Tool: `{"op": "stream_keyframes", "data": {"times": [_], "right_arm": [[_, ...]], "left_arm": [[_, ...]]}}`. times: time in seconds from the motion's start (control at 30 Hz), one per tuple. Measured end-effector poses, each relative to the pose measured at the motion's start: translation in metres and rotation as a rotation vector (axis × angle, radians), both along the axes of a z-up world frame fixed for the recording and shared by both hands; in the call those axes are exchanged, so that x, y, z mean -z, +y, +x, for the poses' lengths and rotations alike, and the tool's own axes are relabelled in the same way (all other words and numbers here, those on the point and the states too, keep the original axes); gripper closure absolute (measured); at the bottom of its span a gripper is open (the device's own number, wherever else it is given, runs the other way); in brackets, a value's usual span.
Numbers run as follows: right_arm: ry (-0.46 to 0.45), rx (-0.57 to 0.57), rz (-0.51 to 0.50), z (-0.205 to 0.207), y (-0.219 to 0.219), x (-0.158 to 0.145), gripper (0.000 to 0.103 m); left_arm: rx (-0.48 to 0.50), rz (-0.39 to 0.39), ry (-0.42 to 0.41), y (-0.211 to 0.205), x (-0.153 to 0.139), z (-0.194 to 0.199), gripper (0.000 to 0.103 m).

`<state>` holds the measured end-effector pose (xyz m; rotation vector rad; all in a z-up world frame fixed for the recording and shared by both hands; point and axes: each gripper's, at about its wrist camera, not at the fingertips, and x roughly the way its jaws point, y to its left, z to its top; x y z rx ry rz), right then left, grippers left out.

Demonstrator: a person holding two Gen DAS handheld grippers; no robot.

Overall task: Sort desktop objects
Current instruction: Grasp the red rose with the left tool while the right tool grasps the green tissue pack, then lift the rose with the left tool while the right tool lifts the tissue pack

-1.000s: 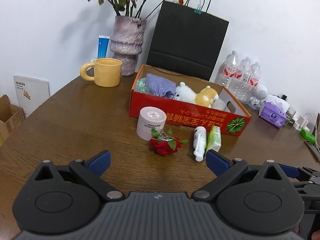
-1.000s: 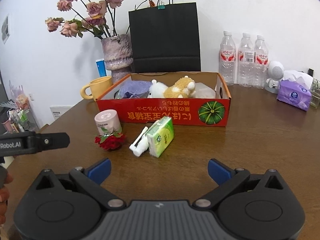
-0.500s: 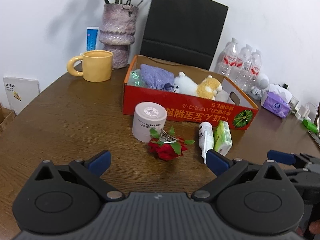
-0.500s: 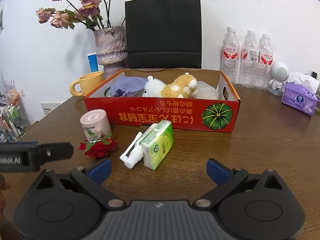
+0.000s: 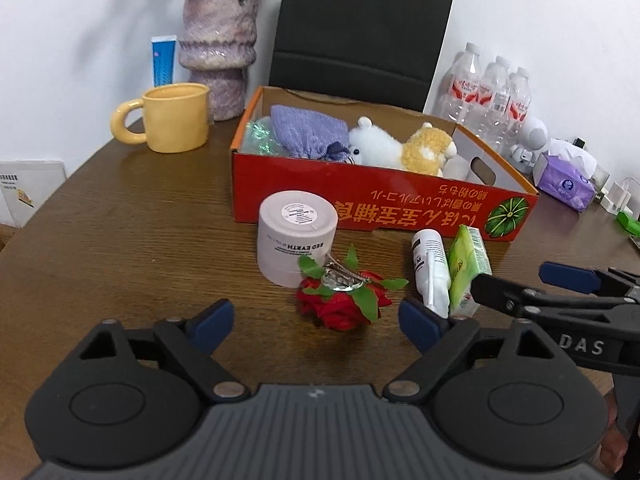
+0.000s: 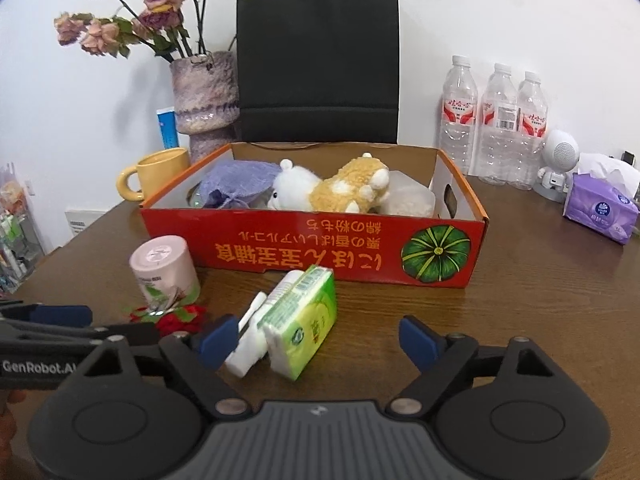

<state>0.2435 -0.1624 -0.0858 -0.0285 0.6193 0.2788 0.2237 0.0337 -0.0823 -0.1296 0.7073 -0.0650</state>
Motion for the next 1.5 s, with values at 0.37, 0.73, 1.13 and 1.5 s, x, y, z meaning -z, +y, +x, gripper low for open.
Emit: {"op": "stream_keyframes", "data": {"times": [0.37, 0.73, 1.13, 1.5], "right_arm": [[0.05, 0.038, 0.049, 0.019, -0.005, 0.018, 0.077], [0.028, 0.053, 0.128, 0.015, -0.019, 0.016, 0.089], [-0.033, 0.048, 0.117, -0.005, -0.021, -0.004, 0.09], [-0.114, 0.042, 0.122, -0.052, -0.036, -0.041, 0.09]], "left_arm": [[0.11, -0.024, 0.003, -0.01, 0.013, 0.021, 0.053], [0.122, -0.063, -0.037, -0.003, 0.011, 0.015, 0.074], [0.111, -0.049, -0.142, -0.006, -0.014, -0.014, 0.075], [0.063, -0.064, -0.237, -0.004, -0.049, -0.058, 0.076]]}}
